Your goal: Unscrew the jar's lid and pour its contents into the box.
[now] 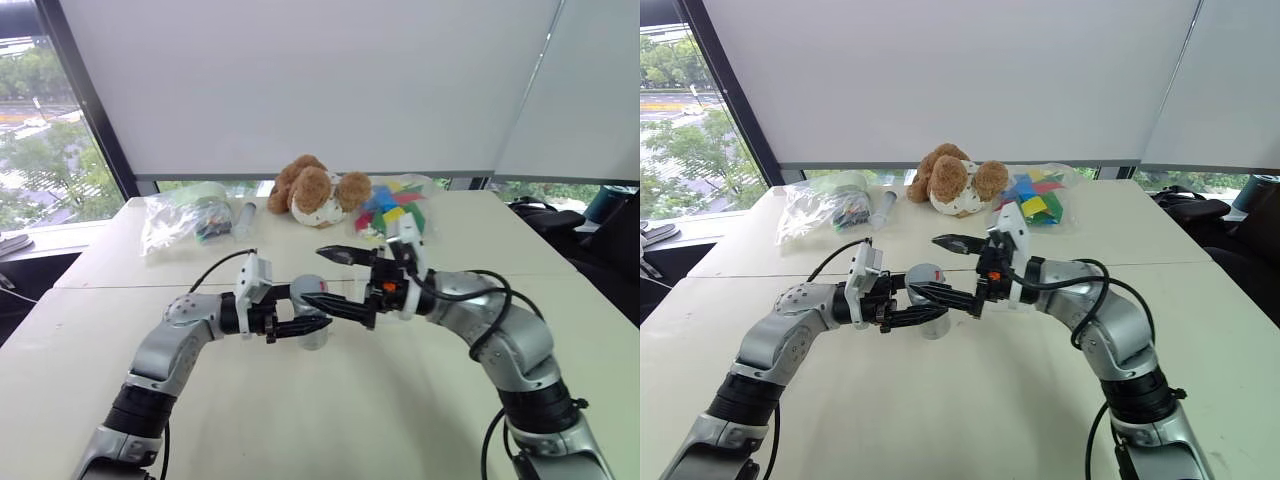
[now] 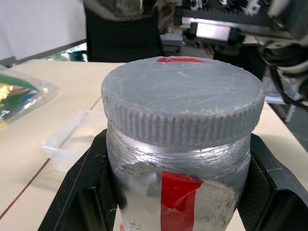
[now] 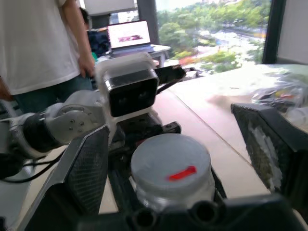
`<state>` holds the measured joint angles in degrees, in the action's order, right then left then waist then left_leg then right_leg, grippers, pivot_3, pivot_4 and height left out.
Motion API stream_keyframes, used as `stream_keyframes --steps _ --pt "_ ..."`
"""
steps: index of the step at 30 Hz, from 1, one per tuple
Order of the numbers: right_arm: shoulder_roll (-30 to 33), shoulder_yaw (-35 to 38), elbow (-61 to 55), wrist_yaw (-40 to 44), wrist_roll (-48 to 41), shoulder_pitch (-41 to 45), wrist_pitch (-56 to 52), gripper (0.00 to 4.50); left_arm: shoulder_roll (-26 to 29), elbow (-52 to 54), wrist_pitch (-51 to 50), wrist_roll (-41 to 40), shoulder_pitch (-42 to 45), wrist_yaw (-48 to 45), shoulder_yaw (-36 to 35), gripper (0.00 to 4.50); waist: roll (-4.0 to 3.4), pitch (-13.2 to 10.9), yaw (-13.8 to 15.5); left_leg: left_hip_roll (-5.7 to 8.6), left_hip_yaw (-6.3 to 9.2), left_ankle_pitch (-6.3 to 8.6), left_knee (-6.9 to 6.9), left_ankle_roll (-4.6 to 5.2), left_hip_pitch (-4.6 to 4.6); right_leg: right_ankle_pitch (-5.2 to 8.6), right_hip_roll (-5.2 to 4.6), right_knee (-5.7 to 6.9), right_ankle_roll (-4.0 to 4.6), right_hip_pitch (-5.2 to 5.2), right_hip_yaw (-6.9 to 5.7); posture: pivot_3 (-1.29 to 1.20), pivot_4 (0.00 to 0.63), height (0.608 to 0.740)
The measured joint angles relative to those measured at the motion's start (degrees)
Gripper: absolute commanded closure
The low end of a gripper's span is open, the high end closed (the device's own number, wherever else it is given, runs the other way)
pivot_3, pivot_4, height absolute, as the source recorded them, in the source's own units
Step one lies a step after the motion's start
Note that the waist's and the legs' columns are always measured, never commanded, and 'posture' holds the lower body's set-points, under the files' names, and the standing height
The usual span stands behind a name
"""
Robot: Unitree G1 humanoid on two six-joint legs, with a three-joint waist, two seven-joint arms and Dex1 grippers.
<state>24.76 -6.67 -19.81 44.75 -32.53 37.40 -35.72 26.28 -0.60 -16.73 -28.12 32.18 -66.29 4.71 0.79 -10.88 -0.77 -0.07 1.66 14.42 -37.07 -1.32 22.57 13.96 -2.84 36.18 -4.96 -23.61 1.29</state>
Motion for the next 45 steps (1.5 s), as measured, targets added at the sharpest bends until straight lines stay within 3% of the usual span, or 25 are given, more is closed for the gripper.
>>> stream_keyframes --steps 17,20,22,23,32,41,45 --pt "-1.13 -3.8 1.62 -1.55 2.62 0.84 -1.61 0.13 -0.41 -0.83 -0.01 0.15 0.09 -0.16 0.34 2.05 0.0 0.0 0.0 0.02 0.0 0.0 -0.01 0.0 0.01 0.0 0.0 -0.02 0.0 0.01 -0.01 0.0 0.15 0.74" --pt "-1.15 -3.79 2.29 -1.28 2.59 0.96 -1.65 0.93 -0.41 -0.84 0.01 0.15 0.09 -0.25 0.36 2.05 0.0 0.0 0.0 0.02 0.0 0.0 -0.01 0.0 0.01 0.0 0.0 -0.02 0.0 0.01 -0.01 0.0 0.15 0.74" --pt "-1.11 -3.75 2.59 -0.73 2.5 0.96 -1.99 1.92 -0.42 -0.84 0.04 0.15 0.08 -0.44 0.39 2.05 0.0 0.0 0.0 0.02 0.0 0.0 -0.01 0.0 0.01 0.0 0.0 -0.02 0.0 0.01 0.0 0.0 0.15 0.74" --pt "-1.08 -3.74 2.61 -0.55 2.5 0.96 -2.17 2.2 -0.41 -0.87 0.04 0.15 0.08 -0.55 0.41 2.05 0.0 0.0 0.0 0.02 0.0 0.0 -0.01 0.0 0.01 0.0 0.0 -0.02 0.0 0.01 0.0 0.0 0.15 0.74" --pt "-0.74 -3.58 2.78 0.86 2.38 1.17 -2.71 2.19 -0.39 -0.85 0.04 0.15 -0.12 -1.27 0.47 2.05 0.0 0.0 -0.01 0.02 0.0 0.0 -0.01 0.0 0.01 0.0 0.0 -0.02 0.0 0.01 0.0 0.0 0.15 0.74" --pt "5.19 -4.46 5.49 17.5 -0.32 4.97 -1.01 2.19 0.76 0.93 -0.07 -1.41 0.4 -10.19 2.56 2.05 0.0 0.0 -0.06 0.03 -0.01 0.0 0.0 0.0 0.01 0.01 0.03 -0.04 0.02 0.02 -0.01 0.0 0.15 0.74" --pt "5.62 -4.6 6.27 20.44 -0.34 6.05 -0.96 2.19 0.82 1.28 -0.3 -1.88 0.61 -11.3 2.87 2.05 0.0 0.0 -0.05 0.01 0.0 0.0 -0.01 0.0 0.01 0.01 0.04 -0.04 0.02 0.02 -0.01 0.0 0.15 0.74"
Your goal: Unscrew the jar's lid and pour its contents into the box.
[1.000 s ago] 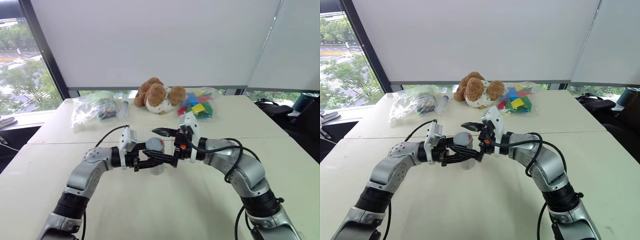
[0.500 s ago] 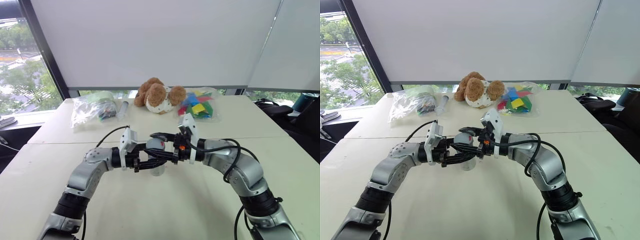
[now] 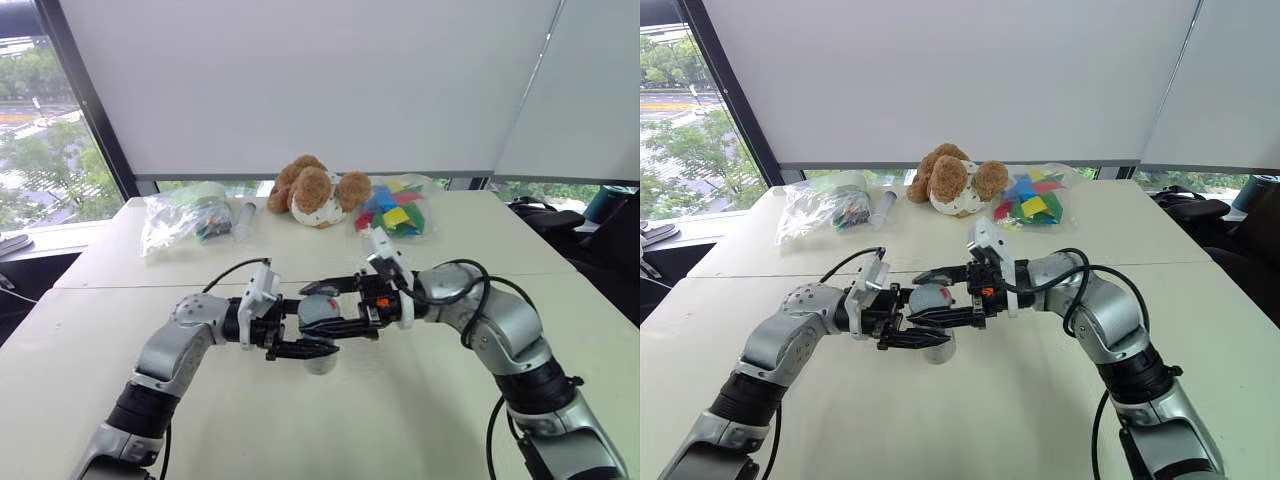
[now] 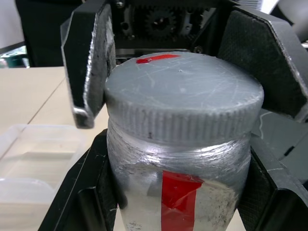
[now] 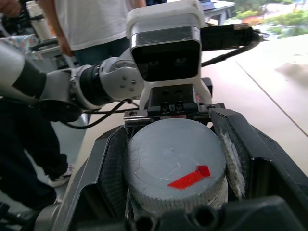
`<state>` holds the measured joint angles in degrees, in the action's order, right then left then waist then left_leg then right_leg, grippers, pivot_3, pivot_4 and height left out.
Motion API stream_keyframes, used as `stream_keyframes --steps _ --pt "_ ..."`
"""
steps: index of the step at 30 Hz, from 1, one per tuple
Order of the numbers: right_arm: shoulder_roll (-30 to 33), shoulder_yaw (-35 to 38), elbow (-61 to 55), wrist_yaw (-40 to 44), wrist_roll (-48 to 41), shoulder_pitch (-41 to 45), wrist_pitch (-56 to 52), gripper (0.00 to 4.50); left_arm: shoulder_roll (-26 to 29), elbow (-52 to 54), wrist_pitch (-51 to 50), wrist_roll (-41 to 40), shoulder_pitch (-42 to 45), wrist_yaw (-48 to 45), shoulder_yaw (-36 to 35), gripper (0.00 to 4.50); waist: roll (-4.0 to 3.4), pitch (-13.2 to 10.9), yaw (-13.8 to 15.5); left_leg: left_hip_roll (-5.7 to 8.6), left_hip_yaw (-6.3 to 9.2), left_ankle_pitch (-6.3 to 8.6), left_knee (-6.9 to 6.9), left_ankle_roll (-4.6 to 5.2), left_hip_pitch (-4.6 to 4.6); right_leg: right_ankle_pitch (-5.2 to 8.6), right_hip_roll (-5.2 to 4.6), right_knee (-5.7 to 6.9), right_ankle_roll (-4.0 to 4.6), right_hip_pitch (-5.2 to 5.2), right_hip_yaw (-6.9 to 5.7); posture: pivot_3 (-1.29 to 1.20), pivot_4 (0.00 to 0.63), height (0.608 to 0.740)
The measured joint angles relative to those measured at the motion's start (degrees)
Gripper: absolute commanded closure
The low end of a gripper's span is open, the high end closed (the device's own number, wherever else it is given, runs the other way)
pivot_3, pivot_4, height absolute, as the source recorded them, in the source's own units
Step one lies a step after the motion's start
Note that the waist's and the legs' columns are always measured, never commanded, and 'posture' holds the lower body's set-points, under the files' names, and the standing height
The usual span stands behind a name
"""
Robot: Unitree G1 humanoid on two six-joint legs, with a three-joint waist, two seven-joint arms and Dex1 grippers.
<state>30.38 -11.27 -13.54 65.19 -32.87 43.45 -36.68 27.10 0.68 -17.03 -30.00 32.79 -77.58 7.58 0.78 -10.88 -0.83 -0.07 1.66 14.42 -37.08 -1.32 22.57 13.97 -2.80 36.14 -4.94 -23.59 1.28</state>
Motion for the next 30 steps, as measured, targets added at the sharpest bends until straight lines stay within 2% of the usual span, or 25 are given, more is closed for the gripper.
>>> stream_keyframes --steps 2,6,7,13,19,25,30 --pt "0.05 -0.07 0.19 0.34 0.02 0.36 -0.47 2.19 0.0 0.0 -0.07 -0.05 0.0 -0.01 0.03 2.05 0.0 0.0 0.03 0.0 0.0 0.0 0.0 0.0 0.0 0.0 -0.01 0.0 0.0 0.0 0.0 0.0 0.15 0.74" --pt "-0.09 -0.02 -0.15 0.26 -0.55 0.49 -2.08 0.28 0.18 0.03 -0.17 -0.36 -0.01 -0.51 0.01 2.05 0.0 0.0 0.04 0.0 0.0 0.0 0.0 0.0 0.0 0.0 -0.02 0.0 0.0 0.0 0.0 0.0 0.15 0.74" --pt "-0.41 0.07 -0.2 -0.36 -0.58 0.48 -2.03 0.06 0.32 0.07 -0.17 -0.53 -0.01 -0.56 -0.02 2.05 0.0 0.0 0.04 0.0 0.0 0.0 0.0 0.0 0.0 0.0 -0.02 0.0 0.0 0.0 0.0 0.0 0.15 0.74" --pt "-2.68 3.35 -0.79 -2.02 -2.0 -0.05 1.13 0.06 0.9 0.3 -0.25 -0.68 -0.13 0.17 -0.28 2.05 0.0 0.0 0.04 -0.01 0.0 0.0 0.0 0.0 0.0 0.0 -0.02 0.0 -0.01 0.0 0.0 0.0 0.15 0.74" --pt "-2.02 7.7 -2.36 -3.97 -3.61 -3.67 2.29 0.06 1.85 0.23 0.02 -0.57 -1.62 2.91 -2.47 2.05 0.0 0.0 0.16 -0.01 0.0 0.0 0.0 0.0 0.0 0.01 -0.06 -0.01 0.01 0.0 0.0 0.0 0.15 0.74" --pt "-5.71 5.5 -3.89 -13.32 -0.86 -5.52 0.89 0.06 -0.03 -0.62 0.37 0.26 -1.61 6.86 -3.15 2.05 0.0 0.0 -0.14 -0.01 -0.01 0.0 0.02 0.0 0.0 -0.01 -0.04 0.04 -0.01 -0.04 0.01 0.0 0.15 0.74" --pt "-8.28 2.63 -2.5 -16.65 1.42 -3.63 0.47 0.06 -0.32 -1.08 0.43 0.85 -1.47 6.75 -2.76 2.05 0.0 0.0 -0.02 -0.01 -0.01 0.0 0.02 0.0 0.01 0.0 -0.03 0.03 0.0 -0.05 0.01 0.0 0.15 0.74"
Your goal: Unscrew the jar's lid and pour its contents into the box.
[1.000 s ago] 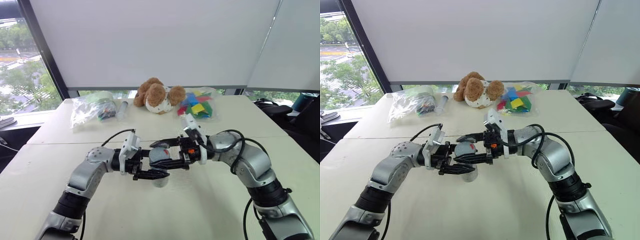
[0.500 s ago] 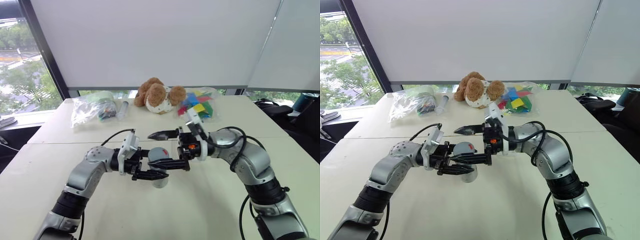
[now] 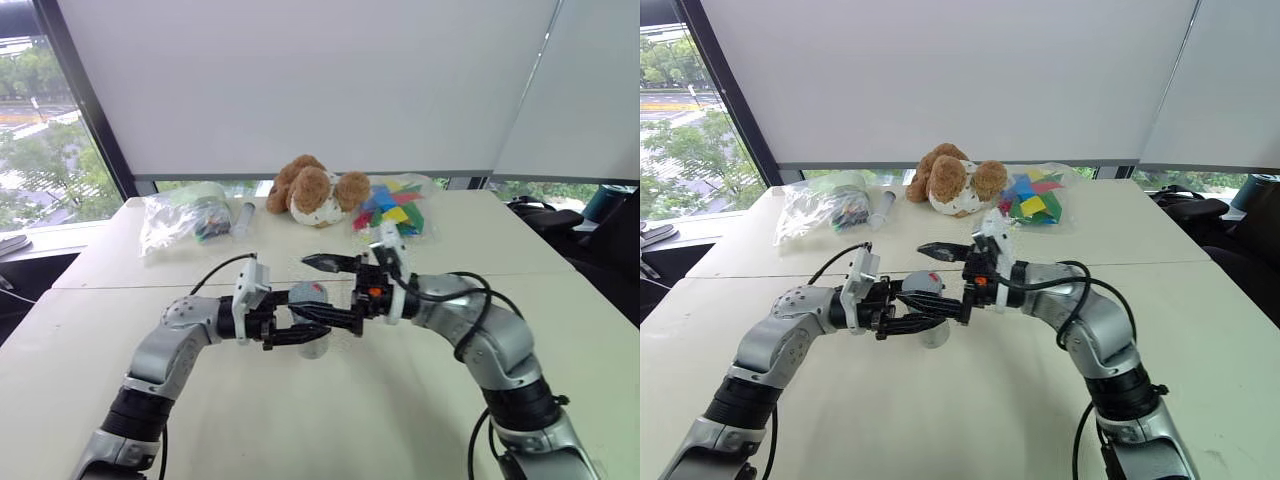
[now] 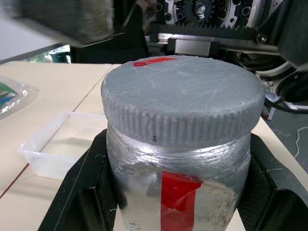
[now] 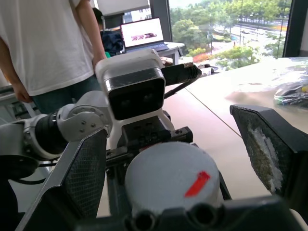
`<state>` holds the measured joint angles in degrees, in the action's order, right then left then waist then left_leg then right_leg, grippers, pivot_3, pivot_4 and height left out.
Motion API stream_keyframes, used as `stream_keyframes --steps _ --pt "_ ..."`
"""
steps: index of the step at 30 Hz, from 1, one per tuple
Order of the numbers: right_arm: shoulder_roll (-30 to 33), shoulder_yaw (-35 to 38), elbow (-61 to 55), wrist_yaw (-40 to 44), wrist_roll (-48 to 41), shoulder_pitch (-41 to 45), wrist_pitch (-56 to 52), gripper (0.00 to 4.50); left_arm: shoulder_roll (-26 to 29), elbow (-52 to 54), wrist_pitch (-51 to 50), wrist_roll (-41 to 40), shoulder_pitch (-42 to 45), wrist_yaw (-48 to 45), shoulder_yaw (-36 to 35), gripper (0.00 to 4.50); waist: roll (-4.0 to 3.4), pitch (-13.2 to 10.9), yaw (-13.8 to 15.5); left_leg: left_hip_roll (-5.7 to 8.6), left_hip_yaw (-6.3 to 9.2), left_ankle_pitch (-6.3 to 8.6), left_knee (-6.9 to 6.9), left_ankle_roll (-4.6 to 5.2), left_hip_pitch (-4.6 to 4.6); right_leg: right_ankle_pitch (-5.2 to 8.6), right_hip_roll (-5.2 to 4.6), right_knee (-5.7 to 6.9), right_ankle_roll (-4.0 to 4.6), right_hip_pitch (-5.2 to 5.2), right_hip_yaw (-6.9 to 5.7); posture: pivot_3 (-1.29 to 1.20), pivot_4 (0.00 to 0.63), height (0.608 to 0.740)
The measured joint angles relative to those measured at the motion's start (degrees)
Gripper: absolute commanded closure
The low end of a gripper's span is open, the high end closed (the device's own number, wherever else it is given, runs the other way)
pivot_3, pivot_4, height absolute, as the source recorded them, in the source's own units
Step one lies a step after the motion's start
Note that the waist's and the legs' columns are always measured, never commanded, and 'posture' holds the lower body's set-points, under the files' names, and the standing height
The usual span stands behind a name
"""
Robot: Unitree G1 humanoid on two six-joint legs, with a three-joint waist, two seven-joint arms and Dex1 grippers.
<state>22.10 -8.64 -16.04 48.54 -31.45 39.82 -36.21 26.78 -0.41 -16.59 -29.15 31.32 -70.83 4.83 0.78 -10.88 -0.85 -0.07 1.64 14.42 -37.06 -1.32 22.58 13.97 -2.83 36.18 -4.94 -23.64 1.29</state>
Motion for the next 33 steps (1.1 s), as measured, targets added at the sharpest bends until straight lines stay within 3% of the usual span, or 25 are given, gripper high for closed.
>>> stream_keyframes --steps 33 --pt "0.69 -1.63 5.41 3.58 1.42 1.61 -1.92 0.06 -0.09 -0.62 0.87 0.45 0.17 -0.94 0.17 2.05 0.0 0.0 0.04 0.01 0.01 0.0 0.0 0.0 0.01 0.0 0.0 -0.01 -0.01 0.0 0.0 0.0 0.15 0.74"
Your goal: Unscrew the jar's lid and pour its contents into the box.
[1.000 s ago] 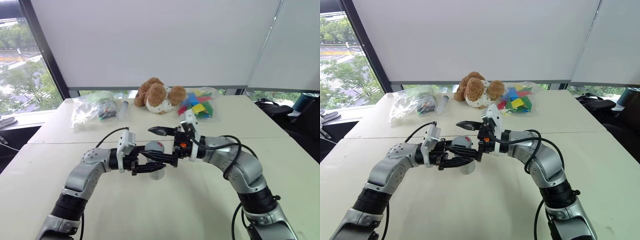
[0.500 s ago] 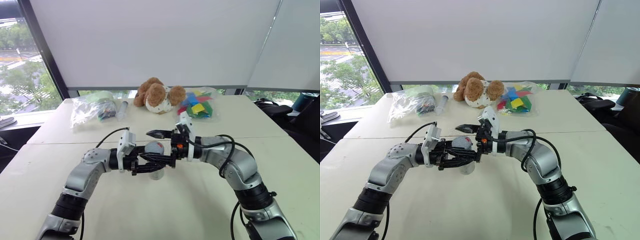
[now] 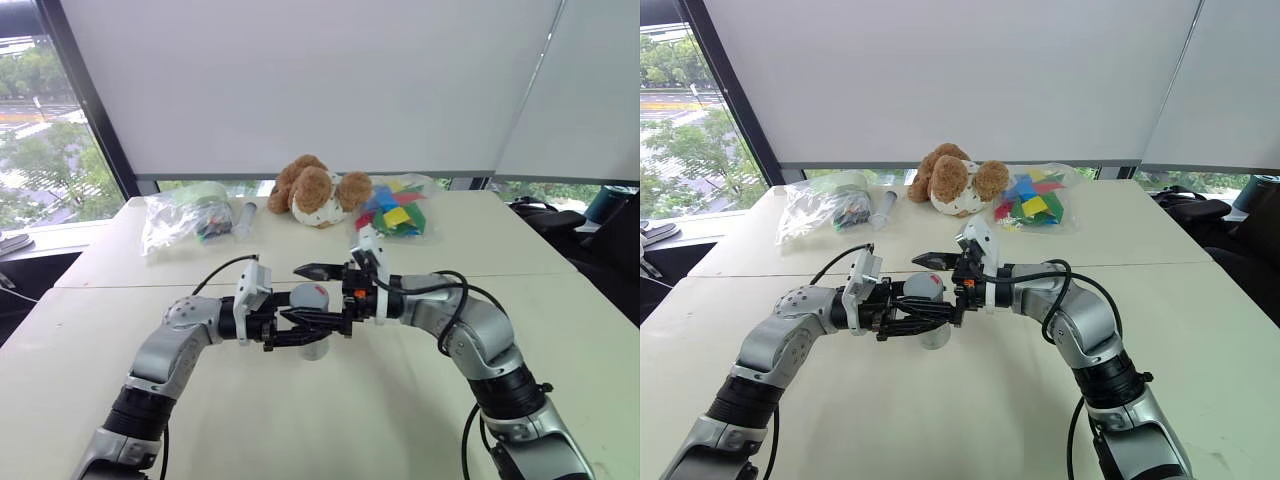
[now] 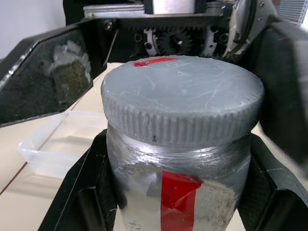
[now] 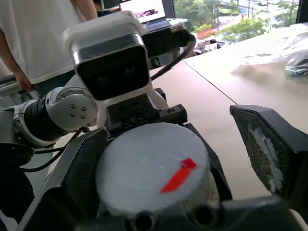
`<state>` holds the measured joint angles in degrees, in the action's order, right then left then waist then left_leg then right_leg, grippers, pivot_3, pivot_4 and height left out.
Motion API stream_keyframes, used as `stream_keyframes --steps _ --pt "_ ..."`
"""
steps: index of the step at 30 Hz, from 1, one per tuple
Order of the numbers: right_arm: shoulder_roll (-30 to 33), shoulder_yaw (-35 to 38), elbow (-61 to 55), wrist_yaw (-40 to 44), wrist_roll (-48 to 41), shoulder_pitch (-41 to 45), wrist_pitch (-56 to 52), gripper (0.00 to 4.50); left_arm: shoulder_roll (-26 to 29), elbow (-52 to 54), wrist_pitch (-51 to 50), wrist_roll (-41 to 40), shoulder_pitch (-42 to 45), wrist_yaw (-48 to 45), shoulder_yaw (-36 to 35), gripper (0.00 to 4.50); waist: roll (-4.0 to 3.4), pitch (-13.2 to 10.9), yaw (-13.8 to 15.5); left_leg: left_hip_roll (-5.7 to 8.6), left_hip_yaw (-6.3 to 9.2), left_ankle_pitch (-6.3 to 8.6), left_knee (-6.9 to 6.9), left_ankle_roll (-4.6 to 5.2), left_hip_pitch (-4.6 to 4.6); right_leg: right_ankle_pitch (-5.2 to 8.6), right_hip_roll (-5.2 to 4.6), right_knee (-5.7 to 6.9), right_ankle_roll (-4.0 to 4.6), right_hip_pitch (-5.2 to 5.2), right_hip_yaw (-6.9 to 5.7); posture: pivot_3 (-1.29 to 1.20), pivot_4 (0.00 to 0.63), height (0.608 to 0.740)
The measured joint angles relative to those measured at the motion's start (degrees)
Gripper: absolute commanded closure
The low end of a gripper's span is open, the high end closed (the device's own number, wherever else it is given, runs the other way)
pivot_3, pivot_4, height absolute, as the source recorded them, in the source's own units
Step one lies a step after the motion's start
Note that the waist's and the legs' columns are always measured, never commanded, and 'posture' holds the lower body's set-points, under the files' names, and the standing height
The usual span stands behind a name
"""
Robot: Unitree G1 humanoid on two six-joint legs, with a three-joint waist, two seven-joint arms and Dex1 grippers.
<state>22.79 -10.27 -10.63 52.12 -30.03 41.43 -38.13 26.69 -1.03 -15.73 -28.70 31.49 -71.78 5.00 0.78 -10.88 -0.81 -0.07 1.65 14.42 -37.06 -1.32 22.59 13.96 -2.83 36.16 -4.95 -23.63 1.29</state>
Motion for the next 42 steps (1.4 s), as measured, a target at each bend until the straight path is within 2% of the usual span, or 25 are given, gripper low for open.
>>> stream_keyframes --steps 21,27,33,42 --pt "5.14 2.54 0.21 3.22 -3.3 -4.18 -1.02 0.06 0.02 -0.05 0.03 0.64 -0.01 0.33 0.0 2.05 0.0 0.0 0.02 0.0 0.0 0.0 0.0 0.0 0.0 0.0 0.0 -0.01 0.0 0.0 0.0 0.0 0.15 0.74" --pt "7.35 5.75 -1.17 6.18 -6.87 -6.6 -1.52 0.06 0.18 -0.04 0.16 0.64 -0.03 -0.18 -0.01 2.05 0.0 0.0 0.05 0.0 0.0 0.0 -0.01 0.0 0.02 0.0 0.0 -0.02 0.0 0.01 0.0 0.0 0.15 0.74" --pt "3.91 5.35 -4.08 2.58 -8.14 -3.56 -2.66 0.06 0.13 -0.03 0.17 0.63 -0.04 -0.25 -0.01 2.05 0.0 0.0 -0.25 -0.06 0.01 0.0 0.0 0.0 0.0 0.0 0.08 0.02 0.0 -0.02 0.0 0.0 0.15 0.74" --pt "-0.66 -1.26 -0.2 -2.63 -0.03 -0.21 -0.27 0.06 -0.02 -0.1 0.16 0.64 -0.02 -0.18 -0.04 2.05 0.0 0.0 0.06 0.0 -0.02 0.0 -0.02 0.0 0.05 0.01 -0.02 -0.03 0.01 -0.02 0.01 0.0 0.15 0.74"
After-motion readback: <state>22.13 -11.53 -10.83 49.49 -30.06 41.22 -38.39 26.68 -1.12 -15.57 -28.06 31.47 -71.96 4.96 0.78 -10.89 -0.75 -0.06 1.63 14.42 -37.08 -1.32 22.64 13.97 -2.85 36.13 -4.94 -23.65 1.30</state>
